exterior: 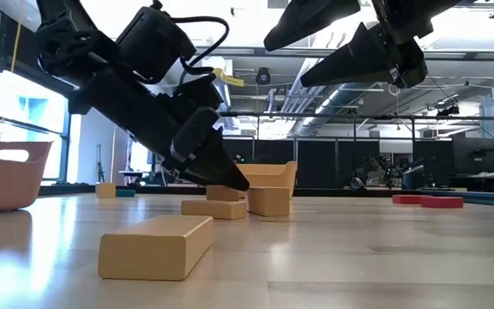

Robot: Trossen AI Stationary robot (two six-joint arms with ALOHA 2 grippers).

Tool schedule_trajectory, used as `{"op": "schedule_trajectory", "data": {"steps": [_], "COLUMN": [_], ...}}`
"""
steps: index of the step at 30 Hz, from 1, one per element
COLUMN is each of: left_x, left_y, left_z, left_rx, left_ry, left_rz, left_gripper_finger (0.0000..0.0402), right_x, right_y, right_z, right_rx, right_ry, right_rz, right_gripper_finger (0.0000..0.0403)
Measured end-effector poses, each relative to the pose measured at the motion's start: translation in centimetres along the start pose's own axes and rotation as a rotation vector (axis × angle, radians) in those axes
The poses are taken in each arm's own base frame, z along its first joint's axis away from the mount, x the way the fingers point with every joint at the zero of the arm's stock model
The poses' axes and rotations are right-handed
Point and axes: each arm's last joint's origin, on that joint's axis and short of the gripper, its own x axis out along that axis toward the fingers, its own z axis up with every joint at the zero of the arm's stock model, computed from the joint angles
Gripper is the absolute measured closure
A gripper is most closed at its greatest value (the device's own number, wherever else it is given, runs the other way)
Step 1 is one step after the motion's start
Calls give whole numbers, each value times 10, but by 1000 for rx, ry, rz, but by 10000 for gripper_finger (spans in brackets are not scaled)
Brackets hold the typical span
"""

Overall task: Sort blocks by size
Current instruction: Put the small yellow block into the yellow bin

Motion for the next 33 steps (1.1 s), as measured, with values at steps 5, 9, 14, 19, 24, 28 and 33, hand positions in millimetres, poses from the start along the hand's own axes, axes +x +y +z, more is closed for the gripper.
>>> {"op": "schedule_trajectory", "data": {"steps": [5,9,14,19,24,28,33], "left_x": [-14,-29,-29,-18,-10,-8,-5], "left_y": [0,-6,-14,-16,-16,-17,-11], "left_z": [10,15,7,-4,-12,-14,-11], "left_rx": [49,75,89,99,104,100,104], "left_ry": [13,24,40,37,53,50,52], "left_rz": [0,-11,-20,14,12,-2,5], "left_gripper_finger": [92,92,92,92,94,119,178], "right_x": [0,0,0,0,0,0,0], "right_y": [0,0,-1,-1,-1,-1,-1], "right_z": [0,0,0,0,0,0,0], "right_rx": [-1,-2,-6,8,13,15,14], "right_ry": [0,0,1,2,3,3,3], "right_rz": [0,0,-3,-4,-3,-3,-3], "right_gripper_finger": [110,110,110,110,110,110,110]}}
